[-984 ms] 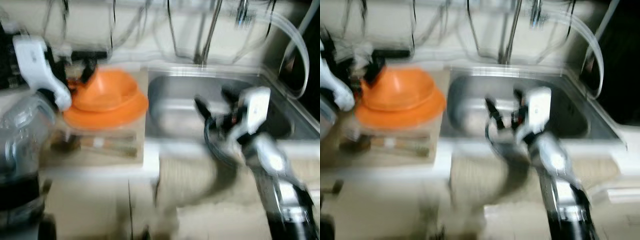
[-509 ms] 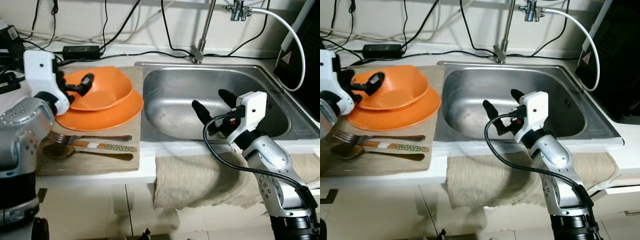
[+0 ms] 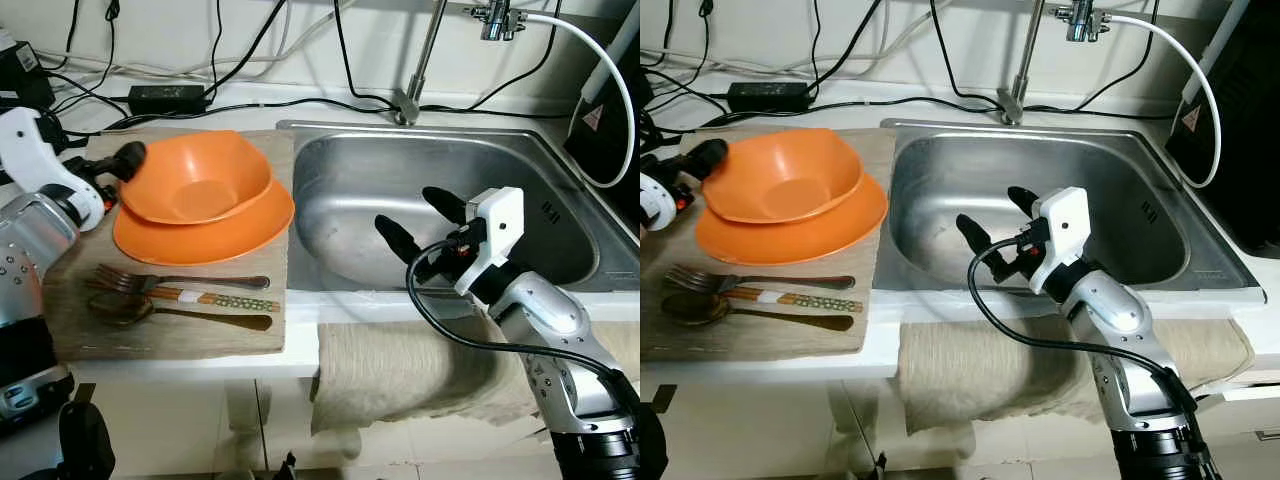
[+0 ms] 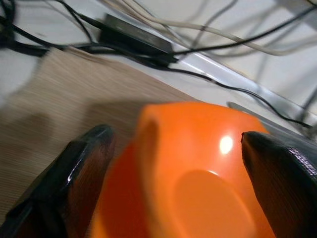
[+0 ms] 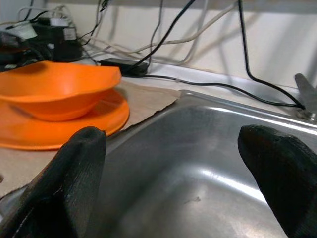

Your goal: Kitchen organization

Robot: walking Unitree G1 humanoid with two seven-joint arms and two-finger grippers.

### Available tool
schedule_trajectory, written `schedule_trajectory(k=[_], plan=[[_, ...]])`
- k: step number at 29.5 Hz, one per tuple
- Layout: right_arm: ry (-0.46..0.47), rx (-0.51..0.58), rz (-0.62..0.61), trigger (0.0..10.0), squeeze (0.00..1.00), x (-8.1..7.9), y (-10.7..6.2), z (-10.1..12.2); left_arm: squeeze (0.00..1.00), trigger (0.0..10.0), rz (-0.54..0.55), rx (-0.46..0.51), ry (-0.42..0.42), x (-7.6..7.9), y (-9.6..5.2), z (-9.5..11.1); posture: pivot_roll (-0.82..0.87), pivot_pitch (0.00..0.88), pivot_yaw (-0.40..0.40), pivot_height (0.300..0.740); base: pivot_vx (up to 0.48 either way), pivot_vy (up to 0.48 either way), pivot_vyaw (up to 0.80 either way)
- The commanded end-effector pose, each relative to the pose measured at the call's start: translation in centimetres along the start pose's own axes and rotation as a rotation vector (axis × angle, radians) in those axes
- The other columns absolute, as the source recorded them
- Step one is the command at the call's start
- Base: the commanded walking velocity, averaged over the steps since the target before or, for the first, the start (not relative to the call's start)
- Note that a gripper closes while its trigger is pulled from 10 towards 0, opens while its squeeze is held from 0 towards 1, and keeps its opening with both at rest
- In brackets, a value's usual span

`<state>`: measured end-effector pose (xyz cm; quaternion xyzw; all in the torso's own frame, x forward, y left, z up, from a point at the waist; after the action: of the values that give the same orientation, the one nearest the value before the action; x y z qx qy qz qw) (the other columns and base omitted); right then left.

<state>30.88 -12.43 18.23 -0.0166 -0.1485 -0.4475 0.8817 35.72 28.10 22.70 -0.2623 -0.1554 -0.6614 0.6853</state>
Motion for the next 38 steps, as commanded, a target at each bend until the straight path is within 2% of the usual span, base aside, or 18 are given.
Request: schedule_trajectory(k=[1, 2, 3, 4, 8, 13, 20, 21, 24, 38], plan=[[-0.005, 0.007, 0.025, 10.0, 0.00, 0.1, -0.1, 0.4, 0.00, 10.0, -0.013, -0.044, -0.013, 0.4, 0.3, -0.6, -0.04, 0.000, -0.044, 0.740, 0.000, 0.000, 0.00], [-0.005, 0.007, 0.025, 10.0, 0.00, 0.1, -0.1, 0.4, 0.00, 10.0, -0.013, -0.044, -0.013, 0.4, 0.3, -0.6, -0.04, 0.000, -0.044, 0.740, 0.000, 0.000, 0.00], [0.007, -0.001, 0.091, 10.0, 0.00, -0.7, -0.3, 0.4, 0.00, 10.0, 0.034, -0.077, -0.007, -0.4, 0.5, -0.9, -0.04, 0.000, -0.042, 0.740, 0.000, 0.000, 0.00], [0.007, -0.001, 0.091, 10.0, 0.00, -0.7, -0.3, 0.4, 0.00, 10.0, 0.034, -0.077, -0.007, -0.4, 0.5, -0.9, -0.04, 0.000, -0.042, 0.740, 0.000, 0.000, 0.00], [0.063, 0.003, 0.248, 10.0, 0.00, -2.5, -1.0, 0.6, 0.00, 10.0, 0.085, -0.149, -0.020, -1.4, 0.5, -1.7, -0.04, 0.000, -0.040, 0.740, 0.000, 0.000, 0.00], [0.107, 0.013, 0.404, 10.0, 0.00, -4.3, -2.0, 1.2, 0.00, 10.0, 0.115, -0.158, -0.025, -2.1, 0.5, -1.7, -0.05, 0.000, -0.037, 0.740, 0.000, 0.000, 0.00], [0.110, -0.002, 0.441, 10.0, 0.00, -4.8, -2.3, 1.1, 0.00, 10.0, 0.097, -0.190, -0.054, -2.0, 0.6, -2.1, -0.04, 0.000, -0.038, 0.740, 0.000, 0.000, 0.00], [0.112, -0.004, 0.445, 10.0, 0.00, -4.8, -2.3, 1.2, 0.00, 0.0, 0.085, -0.200, -0.060, -1.9, 0.6, -2.3, -0.04, 0.000, -0.038, 0.740, 0.000, 0.000, 0.00], [0.112, -0.010, 0.447, 10.0, 0.00, -4.8, -2.4, 1.1, 0.00, 0.0, 0.026, -0.226, -0.058, -1.1, 0.4, -2.8, -0.05, 0.000, -0.037, 0.740, 0.000, 0.000, 0.00], [0.111, -0.022, 0.451, 10.0, 0.00, -5.0, -2.3, 0.8, 0.00, 0.0, -0.012, -0.233, -0.062, -0.6, 0.2, -3.0, -0.04, 0.000, -0.041, 0.740, 0.000, 0.000, 0.00]])
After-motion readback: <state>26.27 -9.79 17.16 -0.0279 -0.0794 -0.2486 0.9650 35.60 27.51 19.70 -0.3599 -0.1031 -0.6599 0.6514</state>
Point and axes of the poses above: a point about 5 cm out from each wrist's last joint towards the gripper, its own y axis pointing out of the wrist towards the gripper, its own z axis along the axis of the wrist's last joint, x = y × z, the point moved 4 cm from there along y, pointing out of the wrist towards the gripper, and after that the axes turned 13 degrees about -y, right-handed, at the moved point
